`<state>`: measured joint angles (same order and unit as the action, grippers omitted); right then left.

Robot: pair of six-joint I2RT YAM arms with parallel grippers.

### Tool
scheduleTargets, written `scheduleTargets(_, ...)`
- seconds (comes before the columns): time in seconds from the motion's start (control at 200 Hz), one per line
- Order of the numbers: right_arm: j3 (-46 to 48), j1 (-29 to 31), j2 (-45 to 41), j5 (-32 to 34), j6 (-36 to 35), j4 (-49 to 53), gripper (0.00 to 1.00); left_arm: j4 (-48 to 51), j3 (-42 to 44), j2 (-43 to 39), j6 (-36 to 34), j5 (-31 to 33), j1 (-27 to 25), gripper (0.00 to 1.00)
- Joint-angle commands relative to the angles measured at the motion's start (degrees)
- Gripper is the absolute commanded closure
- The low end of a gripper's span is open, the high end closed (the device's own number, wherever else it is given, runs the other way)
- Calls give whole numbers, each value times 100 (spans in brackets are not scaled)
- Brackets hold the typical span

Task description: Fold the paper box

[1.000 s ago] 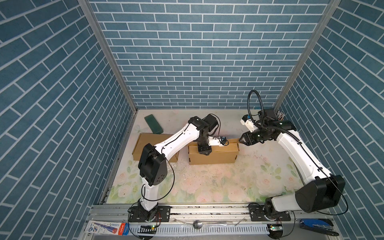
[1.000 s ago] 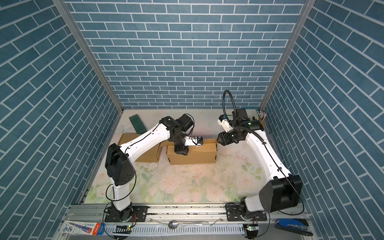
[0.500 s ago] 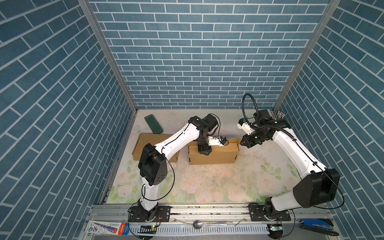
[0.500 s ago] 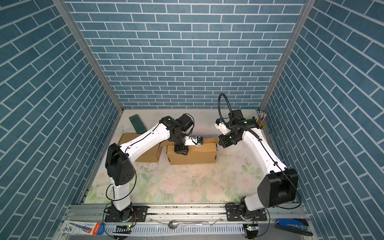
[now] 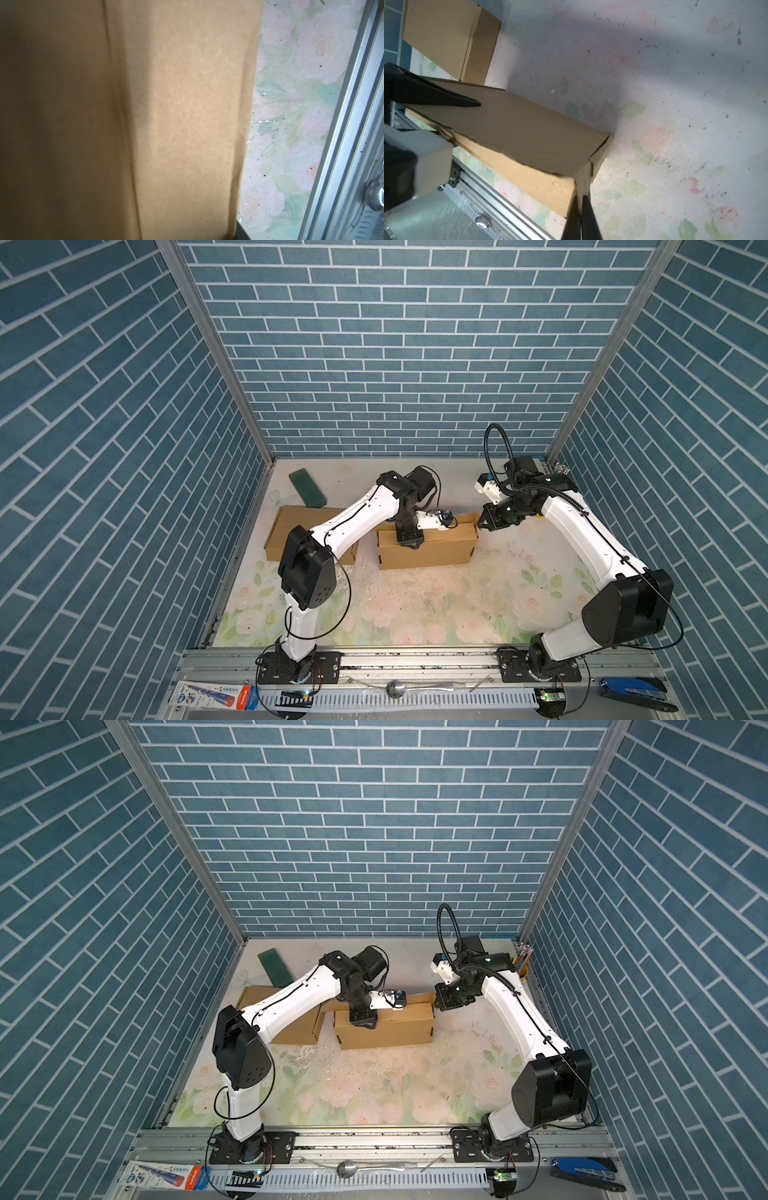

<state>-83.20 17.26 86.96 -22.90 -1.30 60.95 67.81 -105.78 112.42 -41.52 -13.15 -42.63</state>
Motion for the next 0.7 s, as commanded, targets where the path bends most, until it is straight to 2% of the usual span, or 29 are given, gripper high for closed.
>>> scheduleTargets(0.0, -206, 32, 25, -569, 534, -200, 100, -75, 192, 504, -63, -73, -5, 60)
scheduleTargets(0.235, -81, 32, -70, -817, 840, -387, 100, -86, 180, 507, -67, -83, 0, 60)
scheduleTargets(0.695, 882, 32, -296, -479, 974, -702, 100, -109, 152, 500, -16, -17, -8, 60)
